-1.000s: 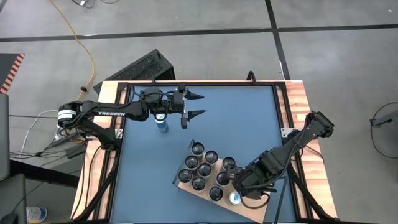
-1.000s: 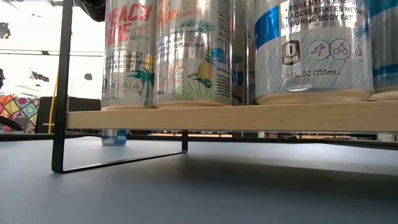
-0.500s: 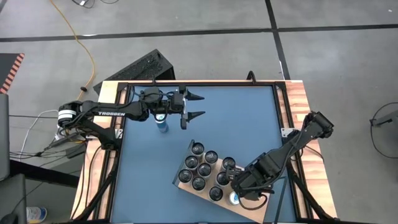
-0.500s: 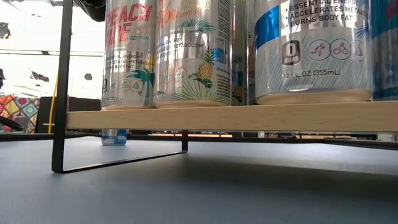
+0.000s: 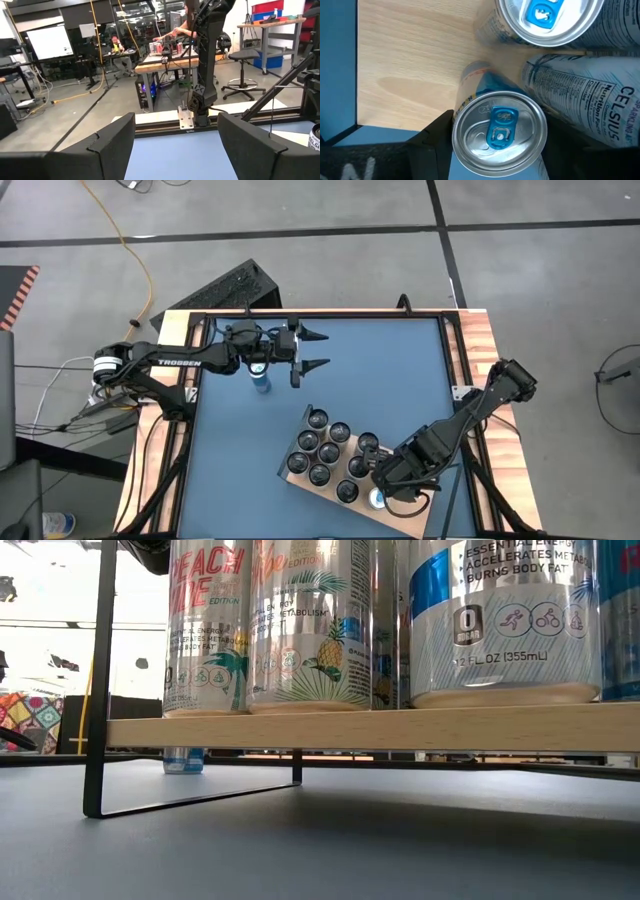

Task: Place canned beverage on shelf
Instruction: Put the right blue soda can aligned with the other blue soda can on the shelf

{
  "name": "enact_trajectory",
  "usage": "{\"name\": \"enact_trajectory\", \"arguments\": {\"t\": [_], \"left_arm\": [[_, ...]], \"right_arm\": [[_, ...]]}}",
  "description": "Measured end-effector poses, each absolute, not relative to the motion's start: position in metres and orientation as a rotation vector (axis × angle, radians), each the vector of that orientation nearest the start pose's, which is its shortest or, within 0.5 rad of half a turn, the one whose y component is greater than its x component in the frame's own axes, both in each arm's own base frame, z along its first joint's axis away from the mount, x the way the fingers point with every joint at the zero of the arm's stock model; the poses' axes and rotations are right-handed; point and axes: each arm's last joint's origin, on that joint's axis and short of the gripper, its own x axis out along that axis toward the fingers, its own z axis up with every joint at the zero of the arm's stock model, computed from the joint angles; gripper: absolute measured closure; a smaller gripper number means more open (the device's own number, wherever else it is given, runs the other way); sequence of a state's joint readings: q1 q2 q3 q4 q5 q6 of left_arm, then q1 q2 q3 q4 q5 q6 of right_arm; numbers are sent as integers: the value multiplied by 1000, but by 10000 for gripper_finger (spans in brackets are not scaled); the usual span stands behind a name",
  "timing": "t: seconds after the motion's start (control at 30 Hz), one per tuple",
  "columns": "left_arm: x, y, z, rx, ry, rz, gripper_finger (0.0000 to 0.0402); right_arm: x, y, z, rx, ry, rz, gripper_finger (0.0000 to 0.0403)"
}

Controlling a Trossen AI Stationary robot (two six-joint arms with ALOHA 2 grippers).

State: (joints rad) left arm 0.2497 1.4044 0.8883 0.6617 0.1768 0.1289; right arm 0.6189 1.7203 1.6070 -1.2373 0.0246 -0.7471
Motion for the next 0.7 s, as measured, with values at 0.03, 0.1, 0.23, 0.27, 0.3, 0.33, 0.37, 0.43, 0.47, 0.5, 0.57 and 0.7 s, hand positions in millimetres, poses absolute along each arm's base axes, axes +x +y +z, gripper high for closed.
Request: {"name": "enact_trajectory", "arguments": {"t": [0.03, 0.1, 0.23, 0.27, 0.3, 0.33, 0.37, 0.43, 0.47, 0.5, 0.57, 0.7], "left_arm": [[306, 73, 309, 164, -137, 82, 132], [306, 73, 309, 165, -137, 82, 132], [306, 73, 309, 166, -137, 82, 132], [306, 73, 309, 166, -137, 82, 132], [306, 73, 309, 166, -137, 82, 132], [306, 73, 309, 166, -137, 82, 132], [306, 73, 309, 166, -137, 82, 132], [306, 73, 309, 166, -137, 82, 132], [306, 73, 309, 166, -137, 82, 132], [306, 73, 309, 166, -137, 82, 132], [306, 73, 309, 166, -137, 82, 132], [306, 73, 309, 166, -137, 82, 132]], "right_arm": [[270, 191, 302, -1039, 1082, 979, 171], [270, 191, 302, -1025, 1089, 968, 164], [270, 191, 302, -1014, 1094, 960, 148], [270, 191, 302, -1013, 1094, 959, 145], [270, 191, 302, -1011, 1095, 957, 142], [270, 191, 302, -1003, 1098, 950, 139], [270, 191, 302, -993, 1102, 943, 138], [270, 191, 302, -986, 1106, 936, 135], [270, 191, 302, -986, 1106, 937, 133], [269, 192, 302, -986, 1105, 938, 133], [269, 192, 302, -977, 1109, 931, 132], [268, 192, 304, -965, 1123, 922, 132]]}}
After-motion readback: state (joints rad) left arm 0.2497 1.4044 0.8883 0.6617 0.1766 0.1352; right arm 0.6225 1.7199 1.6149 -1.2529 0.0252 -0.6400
